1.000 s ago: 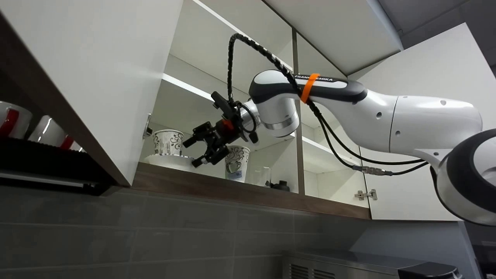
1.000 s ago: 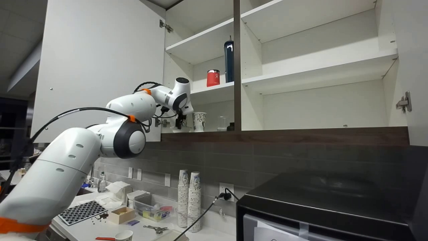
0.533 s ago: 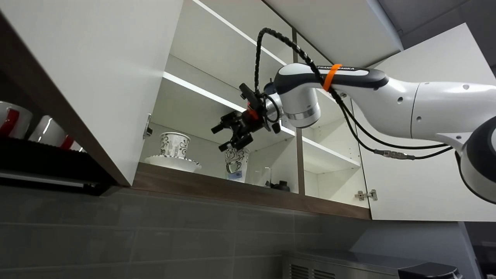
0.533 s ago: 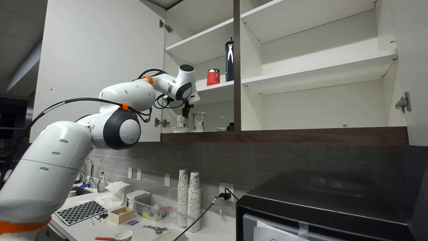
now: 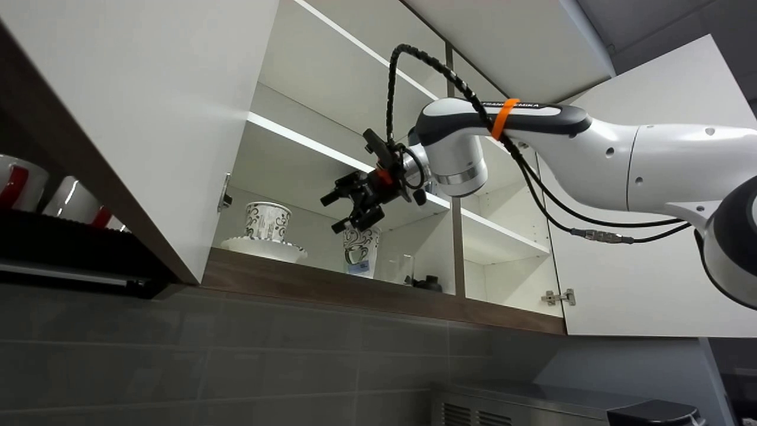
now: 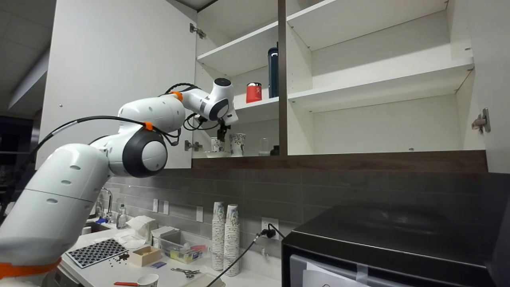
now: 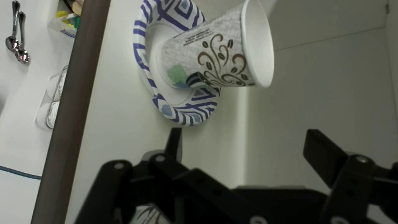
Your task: Put the bowl and cup inside the cupboard
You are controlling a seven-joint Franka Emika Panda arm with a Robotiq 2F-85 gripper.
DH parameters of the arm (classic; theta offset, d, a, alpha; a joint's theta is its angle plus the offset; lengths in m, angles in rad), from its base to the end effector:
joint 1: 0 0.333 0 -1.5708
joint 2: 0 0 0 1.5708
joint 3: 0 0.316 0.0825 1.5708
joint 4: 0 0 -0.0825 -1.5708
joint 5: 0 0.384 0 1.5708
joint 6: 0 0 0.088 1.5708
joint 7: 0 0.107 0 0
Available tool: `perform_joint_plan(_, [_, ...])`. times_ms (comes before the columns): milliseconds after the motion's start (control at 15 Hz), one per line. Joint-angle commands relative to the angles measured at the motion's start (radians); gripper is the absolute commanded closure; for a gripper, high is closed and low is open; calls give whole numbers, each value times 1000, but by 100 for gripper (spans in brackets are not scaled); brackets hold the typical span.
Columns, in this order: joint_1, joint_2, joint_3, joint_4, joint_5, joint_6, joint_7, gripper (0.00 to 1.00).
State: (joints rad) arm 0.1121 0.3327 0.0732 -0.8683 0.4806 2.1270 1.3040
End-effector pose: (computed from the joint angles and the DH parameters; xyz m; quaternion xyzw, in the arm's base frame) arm 0.6334 0.1249 0.8320 -0.7185 0.4840 -0.1524 0.4756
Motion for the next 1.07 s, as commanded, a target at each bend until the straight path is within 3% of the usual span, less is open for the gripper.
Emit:
perform_joint_plan(0, [0, 0, 0, 0, 0, 0, 0, 0])
perform_joint_plan(600, [-31, -36, 15, 4, 91, -277, 1, 0])
perform_joint_plan(1000, [-29, -70, 17, -12, 71, -494, -124, 0])
